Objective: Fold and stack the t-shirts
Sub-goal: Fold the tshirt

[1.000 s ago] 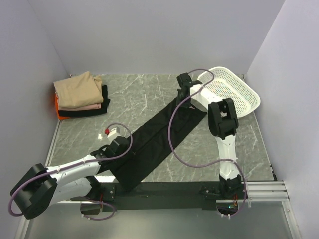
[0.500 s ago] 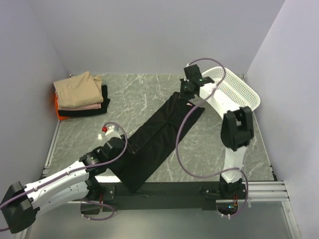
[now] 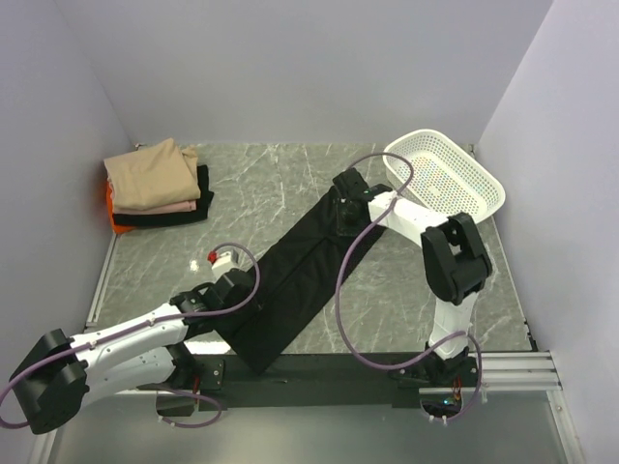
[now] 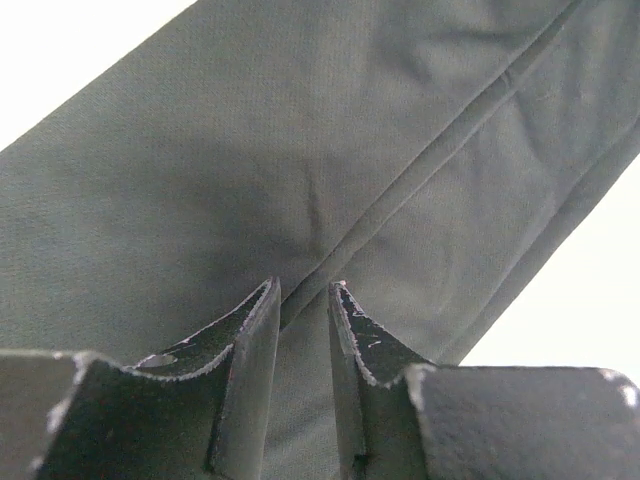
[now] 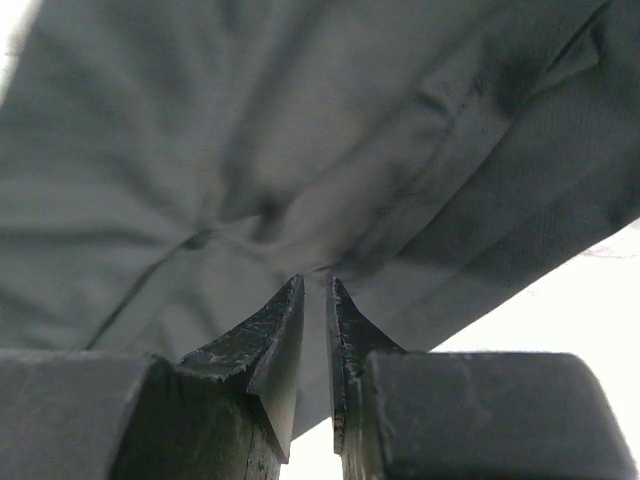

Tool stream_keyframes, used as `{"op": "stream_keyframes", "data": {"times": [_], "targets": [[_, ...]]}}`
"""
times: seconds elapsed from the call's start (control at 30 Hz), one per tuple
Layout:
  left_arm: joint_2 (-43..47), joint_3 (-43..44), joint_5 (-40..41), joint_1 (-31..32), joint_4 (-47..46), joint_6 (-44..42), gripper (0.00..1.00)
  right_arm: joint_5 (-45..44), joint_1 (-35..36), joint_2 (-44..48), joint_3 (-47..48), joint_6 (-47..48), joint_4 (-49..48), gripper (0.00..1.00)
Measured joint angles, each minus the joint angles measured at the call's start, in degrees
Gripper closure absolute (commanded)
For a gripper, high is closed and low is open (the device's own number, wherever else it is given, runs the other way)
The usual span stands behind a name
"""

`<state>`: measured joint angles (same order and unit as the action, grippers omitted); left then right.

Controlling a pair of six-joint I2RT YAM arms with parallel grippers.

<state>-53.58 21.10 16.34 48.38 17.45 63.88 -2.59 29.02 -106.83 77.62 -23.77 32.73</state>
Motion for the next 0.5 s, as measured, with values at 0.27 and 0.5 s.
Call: {"op": "stream_keyframes", "data": {"times": [0.27, 0.5], "targets": [[-0.79, -2.51, -2.91, 1.11, -1.99, 0.79, 0.68, -1.88, -0.66, -7.41, 2.60, -1.05, 0.92, 0.78], [-1.25, -3.63, -5.27, 2.91, -5.49, 2.03, 0.68, -2.25, -1.20, -12.22, 9.38, -1.01, 2.45, 0.78]]}}
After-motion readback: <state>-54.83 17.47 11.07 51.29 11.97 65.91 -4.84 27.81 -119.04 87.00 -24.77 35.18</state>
